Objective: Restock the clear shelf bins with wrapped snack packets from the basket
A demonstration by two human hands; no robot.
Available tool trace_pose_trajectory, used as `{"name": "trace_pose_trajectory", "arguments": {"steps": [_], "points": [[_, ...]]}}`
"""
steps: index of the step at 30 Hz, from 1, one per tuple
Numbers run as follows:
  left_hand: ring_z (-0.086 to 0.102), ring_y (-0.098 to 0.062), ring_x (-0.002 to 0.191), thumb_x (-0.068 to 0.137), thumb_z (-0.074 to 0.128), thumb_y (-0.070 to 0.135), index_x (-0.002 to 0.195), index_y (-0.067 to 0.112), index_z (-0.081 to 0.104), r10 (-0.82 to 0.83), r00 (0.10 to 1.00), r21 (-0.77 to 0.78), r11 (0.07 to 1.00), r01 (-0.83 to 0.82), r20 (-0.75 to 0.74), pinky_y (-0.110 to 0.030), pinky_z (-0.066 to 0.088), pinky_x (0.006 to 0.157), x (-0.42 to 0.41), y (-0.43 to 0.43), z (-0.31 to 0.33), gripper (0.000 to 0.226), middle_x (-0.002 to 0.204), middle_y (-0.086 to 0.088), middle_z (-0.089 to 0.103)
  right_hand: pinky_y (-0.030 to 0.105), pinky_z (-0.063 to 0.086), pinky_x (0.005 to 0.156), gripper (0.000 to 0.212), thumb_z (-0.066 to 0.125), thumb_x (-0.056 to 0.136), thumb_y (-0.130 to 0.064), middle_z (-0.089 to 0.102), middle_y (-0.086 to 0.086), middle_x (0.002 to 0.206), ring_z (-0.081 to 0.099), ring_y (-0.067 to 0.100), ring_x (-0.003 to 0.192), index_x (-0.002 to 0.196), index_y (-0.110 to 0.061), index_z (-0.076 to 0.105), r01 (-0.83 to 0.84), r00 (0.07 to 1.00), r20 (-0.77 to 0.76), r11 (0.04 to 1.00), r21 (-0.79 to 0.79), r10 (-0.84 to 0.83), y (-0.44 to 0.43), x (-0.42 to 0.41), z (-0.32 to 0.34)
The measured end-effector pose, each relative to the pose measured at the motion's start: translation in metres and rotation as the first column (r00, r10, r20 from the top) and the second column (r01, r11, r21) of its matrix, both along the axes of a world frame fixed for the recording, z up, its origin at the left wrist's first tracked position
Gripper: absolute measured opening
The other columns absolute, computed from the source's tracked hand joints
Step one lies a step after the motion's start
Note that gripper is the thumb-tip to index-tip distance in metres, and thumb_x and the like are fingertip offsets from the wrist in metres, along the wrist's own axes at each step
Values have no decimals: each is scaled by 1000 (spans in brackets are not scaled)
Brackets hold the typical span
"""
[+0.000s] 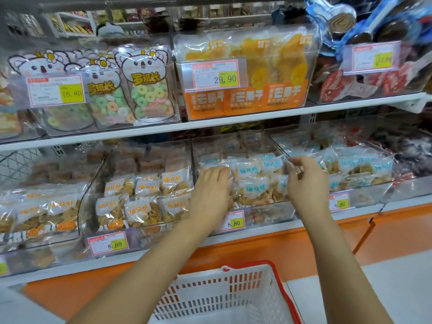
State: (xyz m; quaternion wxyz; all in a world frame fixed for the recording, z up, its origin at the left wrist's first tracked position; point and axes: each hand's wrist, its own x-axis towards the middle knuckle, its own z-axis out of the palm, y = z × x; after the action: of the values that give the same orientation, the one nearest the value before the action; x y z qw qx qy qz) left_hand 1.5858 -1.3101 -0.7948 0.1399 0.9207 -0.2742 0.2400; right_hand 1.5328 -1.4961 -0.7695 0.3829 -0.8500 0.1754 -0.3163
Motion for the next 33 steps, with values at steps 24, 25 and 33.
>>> {"name": "trace_pose_trajectory", "arguments": {"steps": [24,25,33], "points": [[65,-26,95,91,18,51,120,12,64,-63,998,179,982,63,-5,-33,50,87,25,-69,-5,67,106,-6,71,35,41,95,52,48,89,-6,49,7,142,49,28,124,141,-12,46,-234,935,-339,902,-362,107,-20,55,-32],[68,-23,88,91,24,49,113,13,69,-68,998,188,980,63,18,-31,53,81,22,-68,-5,62,99,-3,73,36,43,93,54,49,88,-6,49,6,143,49,28,124,142,-13,45,-220,932,-348,915,-339,95,-19,52,-33],[60,-29,101,102,22,48,129,13,54,6,988,339,940,47,-153,-32,37,71,36,-83,15,55,114,-11,65,37,36,109,53,46,92,-5,39,10,150,39,27,135,144,-8,41,-295,912,-368,913,-283,181,-23,56,-38]]}}
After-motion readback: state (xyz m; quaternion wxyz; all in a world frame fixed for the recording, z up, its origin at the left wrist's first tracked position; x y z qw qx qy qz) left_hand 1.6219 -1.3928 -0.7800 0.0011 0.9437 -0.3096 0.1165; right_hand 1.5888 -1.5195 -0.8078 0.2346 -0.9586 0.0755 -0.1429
